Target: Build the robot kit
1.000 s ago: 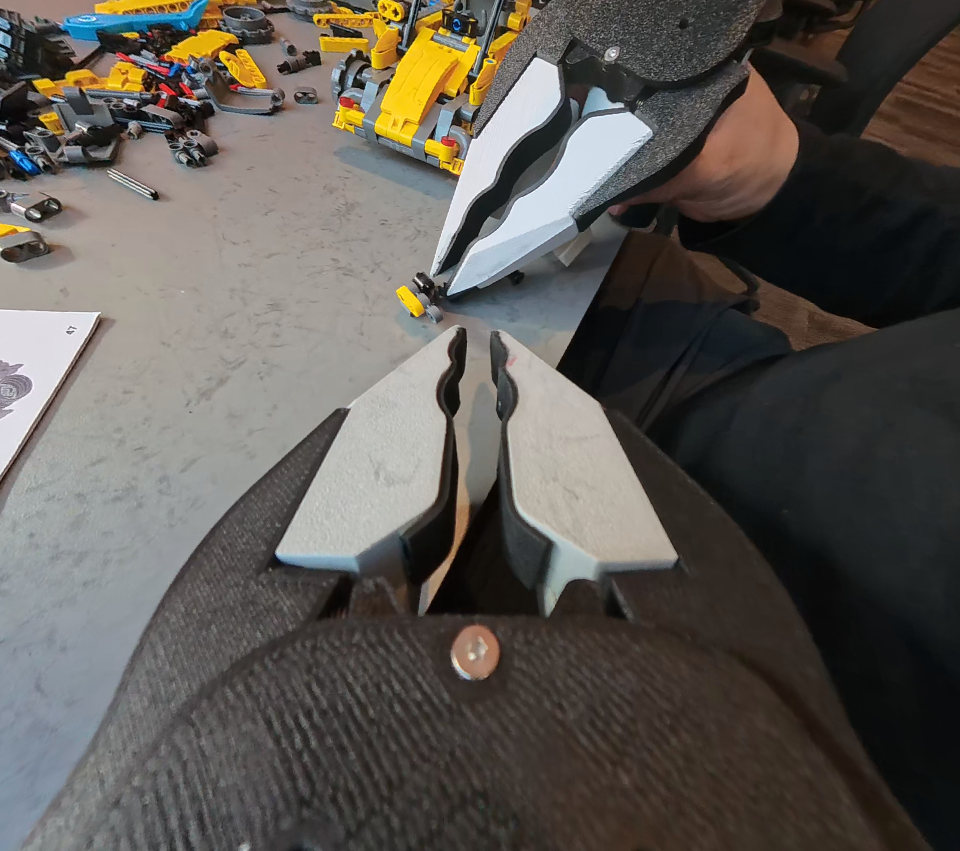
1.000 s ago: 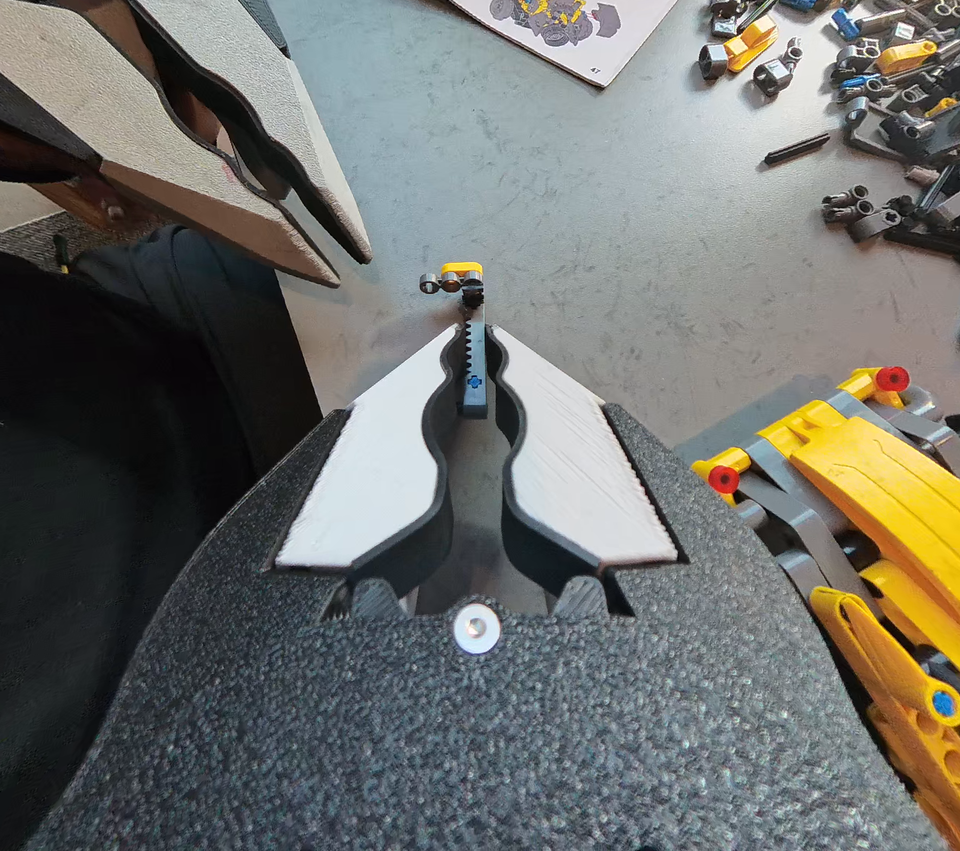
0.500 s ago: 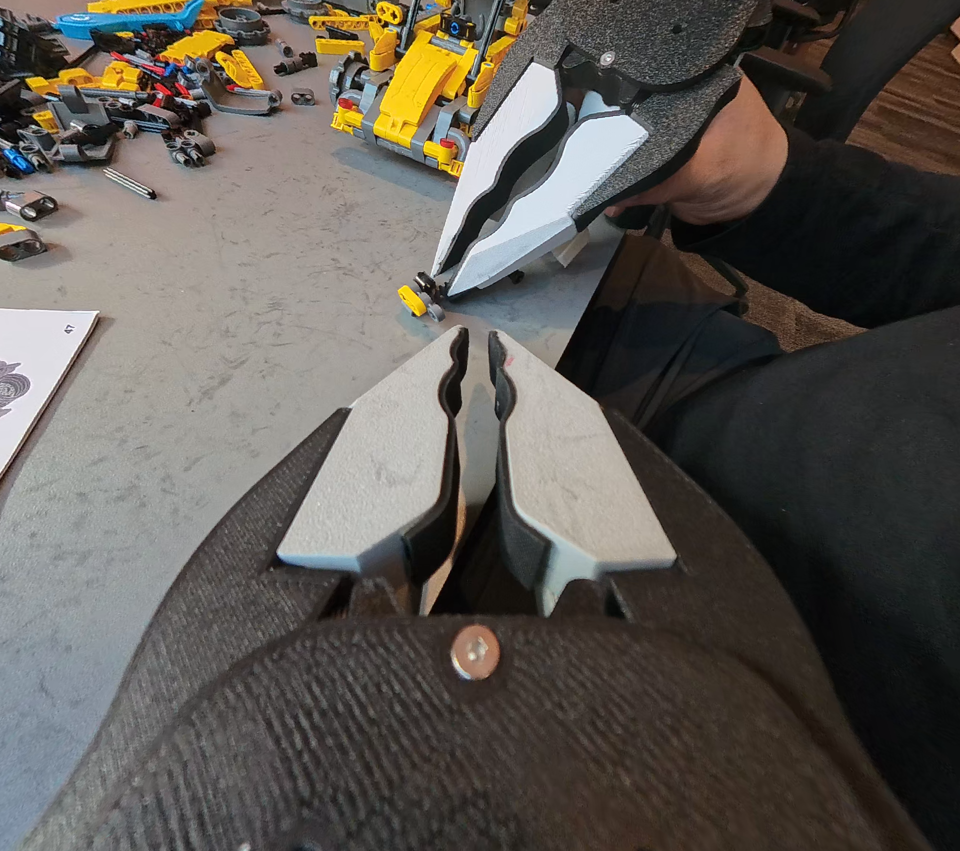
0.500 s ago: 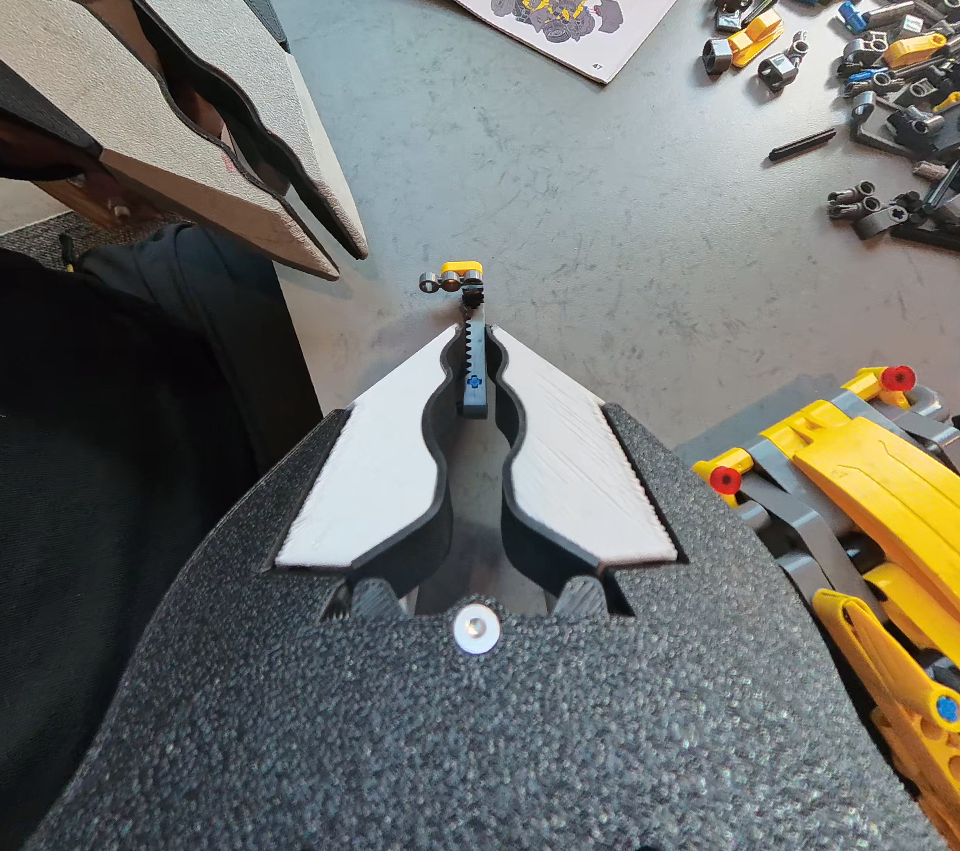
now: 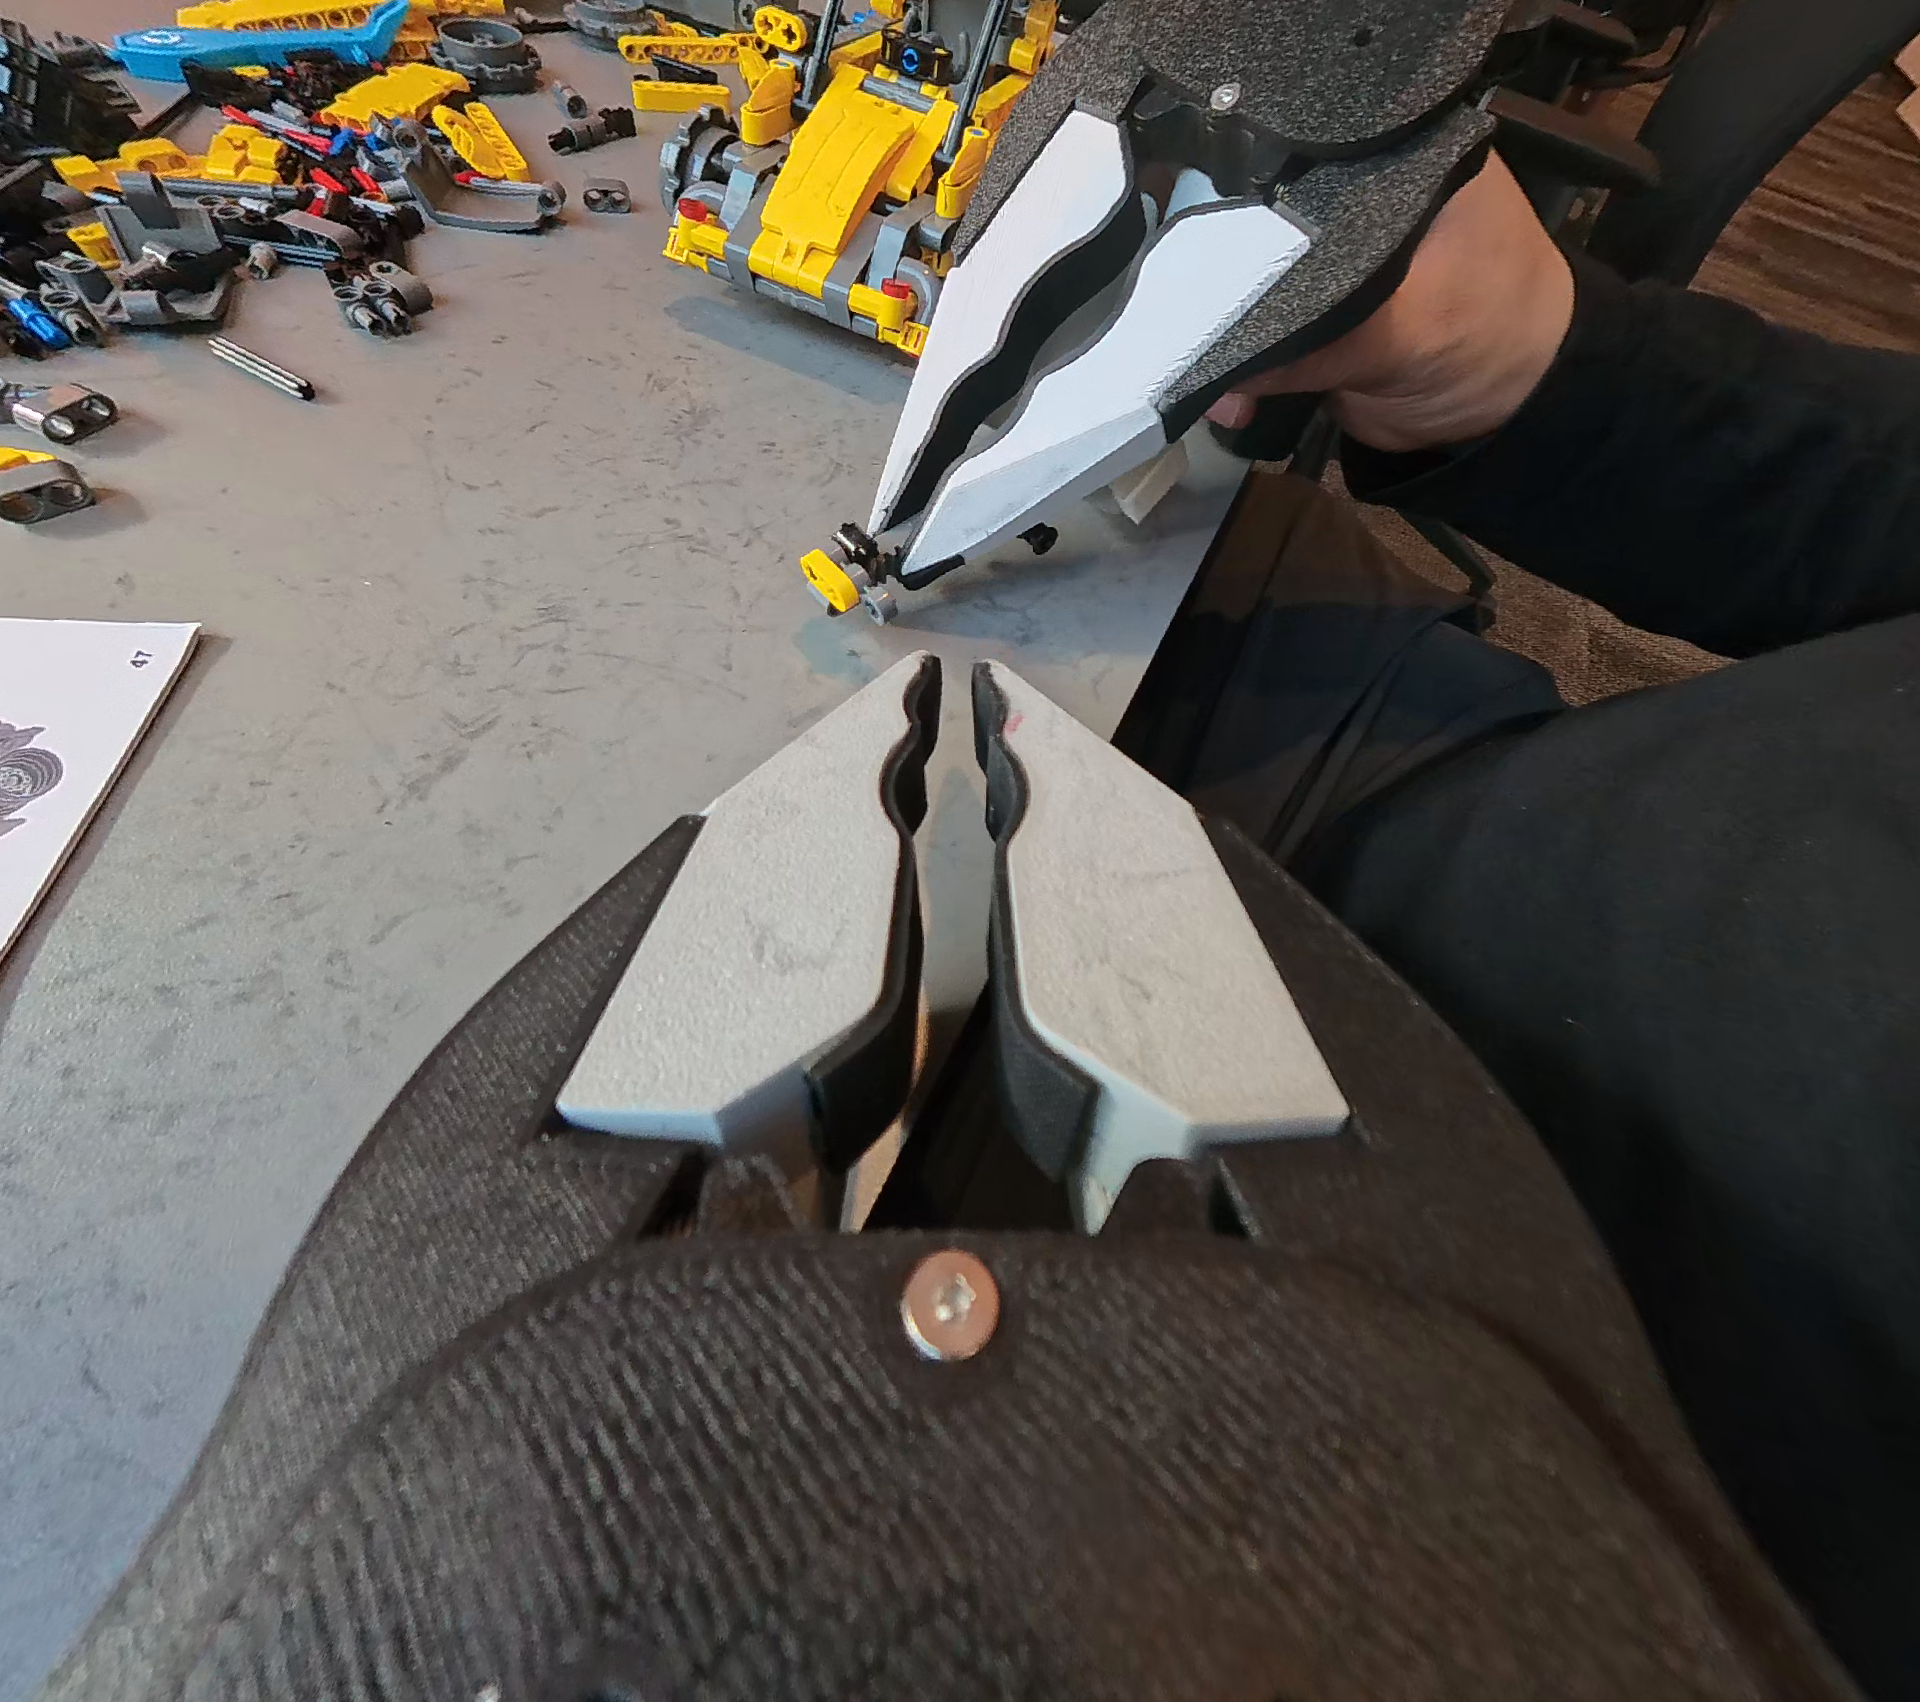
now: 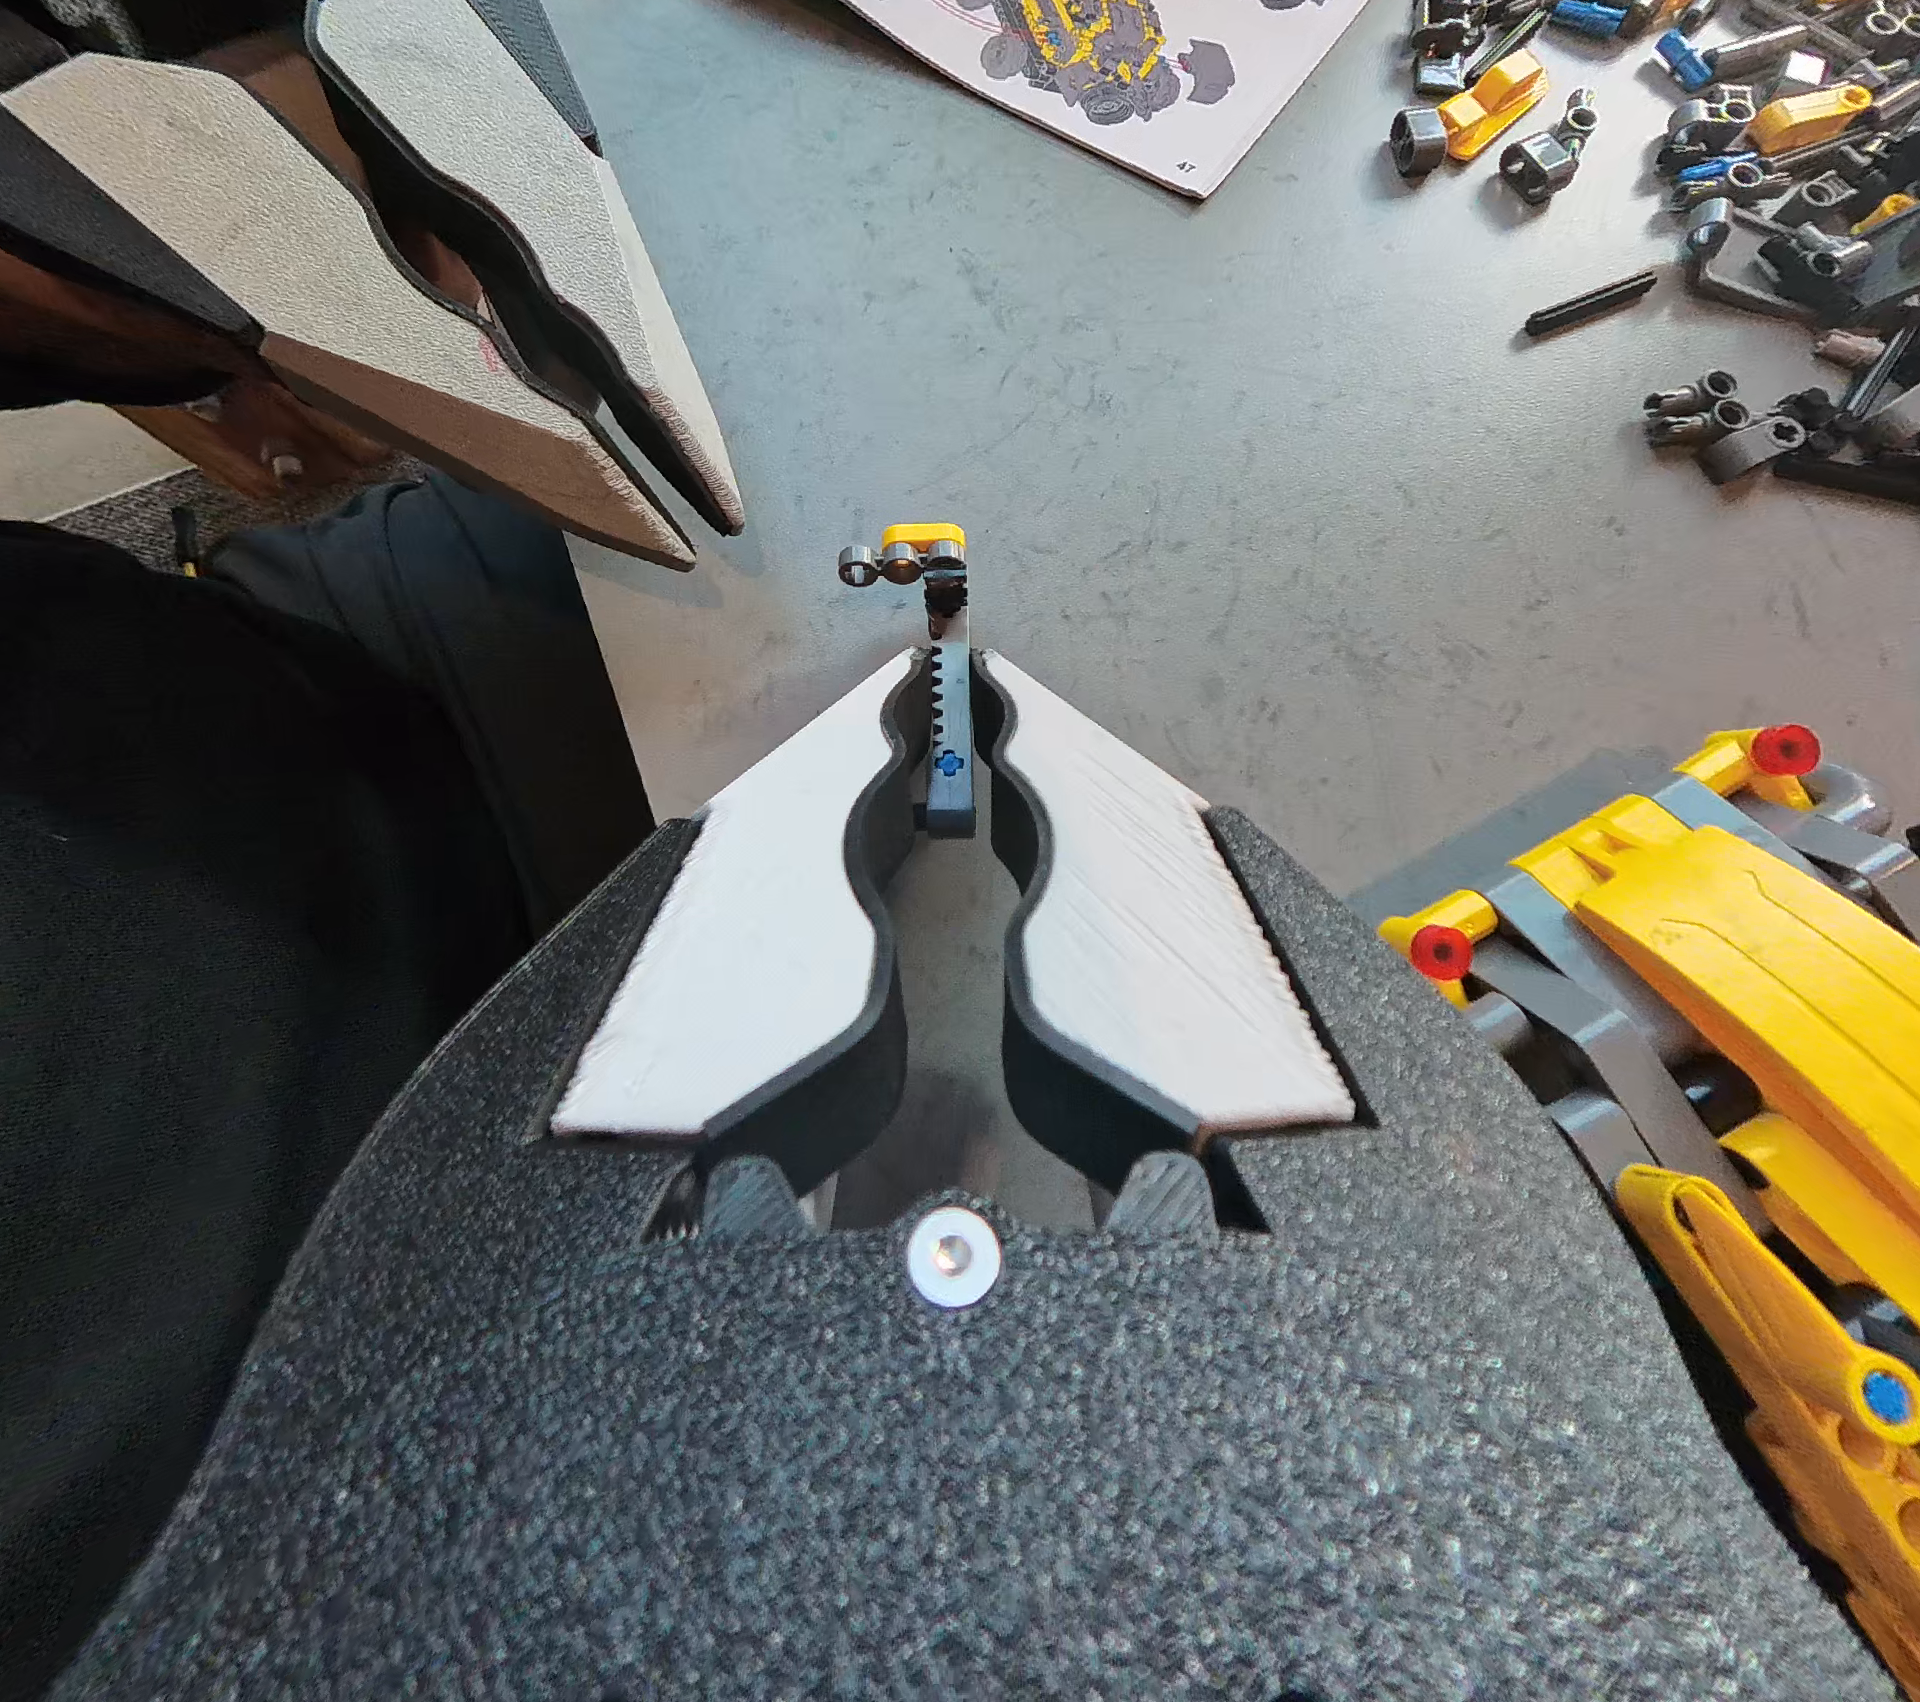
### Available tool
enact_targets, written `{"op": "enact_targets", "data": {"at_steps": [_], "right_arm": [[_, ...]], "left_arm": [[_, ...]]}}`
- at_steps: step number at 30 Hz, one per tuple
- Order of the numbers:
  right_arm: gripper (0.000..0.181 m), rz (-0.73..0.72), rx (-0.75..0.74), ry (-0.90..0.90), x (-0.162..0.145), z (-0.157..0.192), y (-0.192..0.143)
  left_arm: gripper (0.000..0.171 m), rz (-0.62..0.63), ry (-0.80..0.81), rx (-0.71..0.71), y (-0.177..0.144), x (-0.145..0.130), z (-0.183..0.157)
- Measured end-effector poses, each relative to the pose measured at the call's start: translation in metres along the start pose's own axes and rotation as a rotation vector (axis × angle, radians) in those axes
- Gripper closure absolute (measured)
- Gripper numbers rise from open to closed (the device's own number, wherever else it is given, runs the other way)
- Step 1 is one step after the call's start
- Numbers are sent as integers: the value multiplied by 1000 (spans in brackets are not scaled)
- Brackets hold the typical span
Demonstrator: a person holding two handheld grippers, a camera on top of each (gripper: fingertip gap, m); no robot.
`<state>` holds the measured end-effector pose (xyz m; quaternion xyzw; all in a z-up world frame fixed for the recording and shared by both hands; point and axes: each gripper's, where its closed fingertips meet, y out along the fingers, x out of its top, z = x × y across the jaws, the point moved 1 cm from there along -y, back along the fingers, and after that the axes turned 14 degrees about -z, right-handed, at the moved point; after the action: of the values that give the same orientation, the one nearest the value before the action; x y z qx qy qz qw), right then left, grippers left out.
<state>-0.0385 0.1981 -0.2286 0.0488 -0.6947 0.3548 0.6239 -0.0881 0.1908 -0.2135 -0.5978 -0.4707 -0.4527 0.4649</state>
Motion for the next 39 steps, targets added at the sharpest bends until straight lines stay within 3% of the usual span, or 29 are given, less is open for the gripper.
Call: {"op": "enact_targets", "data": {"at_steps": [11,18,24,29,34,39], "right_arm": [[175,-78,-11,-24,10,3,-7],[175,-270,41,112,32,8,-53],[174,-506,-132,142,60,-15,-137],[175,-554,-379,143,49,-56,-191],[175,-524,-473,158,31,-75,-216],[175,-493,-478,175,13,-83,-209]], "left_arm": [[168,-1,2,6,0,0,1],[166,6,2,23,-1,0,3],[155,-3,55,48,-1,15,8],[140,60,63,28,9,14,8],[133,78,161,12,28,29,10],[132,64,216,9,48,39,20]]}}
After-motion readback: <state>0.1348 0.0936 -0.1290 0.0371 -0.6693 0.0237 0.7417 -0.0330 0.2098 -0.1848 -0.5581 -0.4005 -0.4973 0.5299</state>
